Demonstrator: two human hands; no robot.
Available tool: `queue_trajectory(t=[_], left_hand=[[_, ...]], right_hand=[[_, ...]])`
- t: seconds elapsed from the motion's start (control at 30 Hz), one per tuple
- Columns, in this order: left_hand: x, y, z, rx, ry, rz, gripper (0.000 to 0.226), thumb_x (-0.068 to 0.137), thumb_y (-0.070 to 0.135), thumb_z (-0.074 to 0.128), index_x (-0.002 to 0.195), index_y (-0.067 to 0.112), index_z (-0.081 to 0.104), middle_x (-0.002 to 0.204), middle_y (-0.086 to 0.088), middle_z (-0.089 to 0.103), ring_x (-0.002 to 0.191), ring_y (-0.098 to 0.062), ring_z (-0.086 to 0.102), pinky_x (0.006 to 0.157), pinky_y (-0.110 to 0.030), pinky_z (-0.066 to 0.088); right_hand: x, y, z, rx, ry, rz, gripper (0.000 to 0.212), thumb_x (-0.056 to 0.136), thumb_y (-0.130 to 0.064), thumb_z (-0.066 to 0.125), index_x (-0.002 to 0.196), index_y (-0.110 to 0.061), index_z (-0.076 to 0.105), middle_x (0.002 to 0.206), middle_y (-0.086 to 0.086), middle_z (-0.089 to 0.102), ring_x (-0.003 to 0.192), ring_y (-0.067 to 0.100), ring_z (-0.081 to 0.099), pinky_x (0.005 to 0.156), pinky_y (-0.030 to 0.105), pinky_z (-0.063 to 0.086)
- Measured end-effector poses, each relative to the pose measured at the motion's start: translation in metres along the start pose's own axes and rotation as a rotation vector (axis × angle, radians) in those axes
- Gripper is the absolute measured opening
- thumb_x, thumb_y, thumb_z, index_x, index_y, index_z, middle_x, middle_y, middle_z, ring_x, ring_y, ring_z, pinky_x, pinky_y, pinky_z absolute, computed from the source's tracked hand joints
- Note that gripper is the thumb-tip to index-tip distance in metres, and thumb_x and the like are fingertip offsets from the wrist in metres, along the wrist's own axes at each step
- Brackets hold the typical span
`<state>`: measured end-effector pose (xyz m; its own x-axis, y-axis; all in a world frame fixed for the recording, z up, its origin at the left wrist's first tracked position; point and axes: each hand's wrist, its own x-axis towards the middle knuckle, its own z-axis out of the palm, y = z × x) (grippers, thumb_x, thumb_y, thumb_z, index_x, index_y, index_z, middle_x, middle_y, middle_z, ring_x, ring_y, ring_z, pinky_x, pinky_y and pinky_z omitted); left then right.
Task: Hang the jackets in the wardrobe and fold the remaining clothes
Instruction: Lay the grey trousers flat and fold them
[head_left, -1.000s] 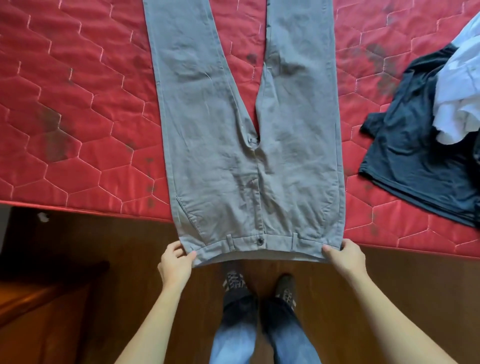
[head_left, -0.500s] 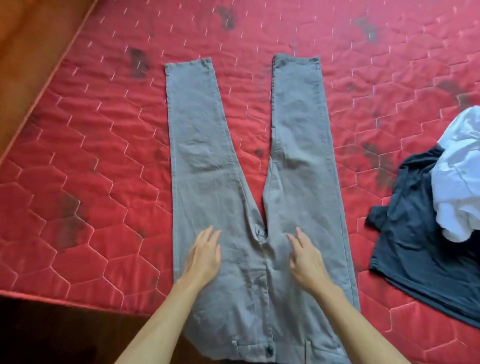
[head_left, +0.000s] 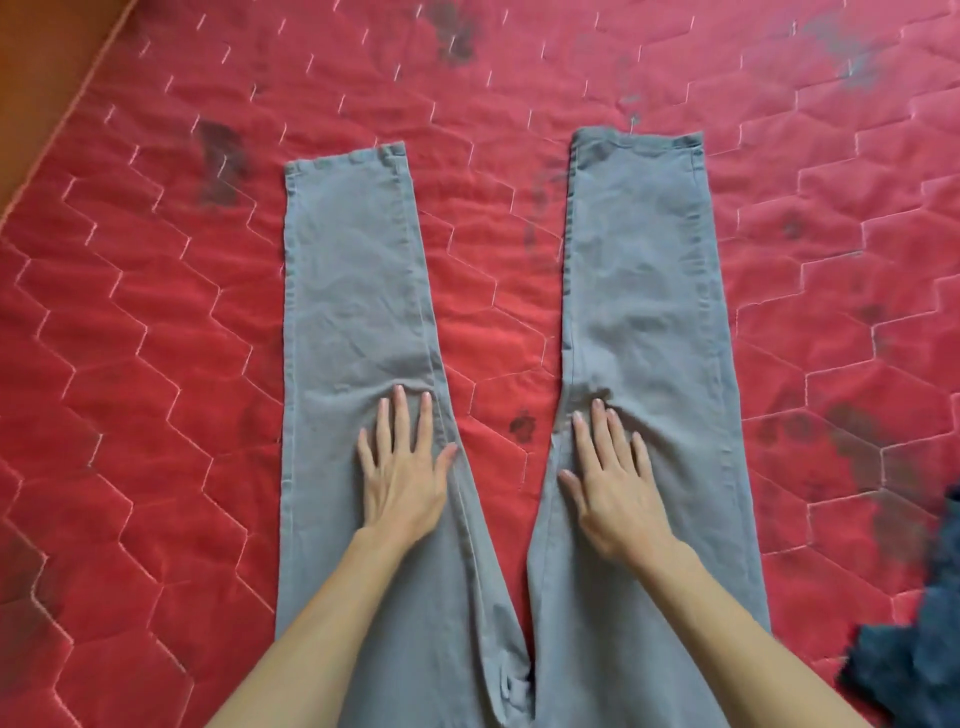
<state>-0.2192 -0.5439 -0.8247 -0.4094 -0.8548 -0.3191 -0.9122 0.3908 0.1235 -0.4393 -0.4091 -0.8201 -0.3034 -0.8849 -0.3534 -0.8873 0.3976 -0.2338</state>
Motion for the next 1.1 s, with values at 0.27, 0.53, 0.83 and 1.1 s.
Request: queue_trajectory(t=[0.27,0.53,0.83,1.1], left_hand=[[0.132,-0.009,-0.027,-0.053,0.145,-0.062,0.067,0.100,0.059,0.001,0.159,0.026,0.000,0.167,0.003,-0.009,0.154,-0.016,-0.009,0.123,-0.049,-0.004],[0.217,-0.010,-0.057,-0.016,0.175,-0.104,0.068,0.098,0.058,0.008,0.160,0.029,0.003,0.168,0.000,-0.006,0.154,-0.021,-0.007,0.123,-0.048,-0.002],[0.279,-0.009,-0.090,-0.023,0.024,-0.139,0.074,0.098,0.066,0.016,0.159,0.030,-0.006,0.166,-0.001,-0.018,0.153,-0.023,-0.016,0.122,-0.054,-0.006],[0.163,0.039,-0.064,-0.225,0.207,-0.015,0.064,0.101,0.048,0.028,0.157,0.015,0.028,0.166,-0.014,0.013,0.153,-0.029,0.011,0.122,-0.052,0.014]], right_hand=[[0.132,0.030,-0.048,-0.005,0.097,-0.017,0.075,0.095,-0.058,0.004,0.158,-0.019,-0.002,0.165,0.001,-0.013,0.149,0.013,-0.019,0.123,0.042,-0.008],[0.236,0.041,-0.098,-0.029,0.031,0.041,0.075,0.099,-0.062,0.016,0.157,-0.023,-0.010,0.164,0.001,-0.021,0.151,0.018,-0.018,0.122,0.044,-0.008],[0.298,0.060,-0.140,0.165,0.028,0.097,0.061,0.104,-0.043,0.034,0.158,-0.024,0.013,0.166,0.007,-0.005,0.153,0.023,-0.004,0.123,0.046,0.003],[0.143,0.088,-0.081,0.125,0.231,0.342,0.061,0.104,-0.038,0.035,0.157,-0.014,0.020,0.165,0.017,0.005,0.153,0.030,0.003,0.123,0.046,0.007]])
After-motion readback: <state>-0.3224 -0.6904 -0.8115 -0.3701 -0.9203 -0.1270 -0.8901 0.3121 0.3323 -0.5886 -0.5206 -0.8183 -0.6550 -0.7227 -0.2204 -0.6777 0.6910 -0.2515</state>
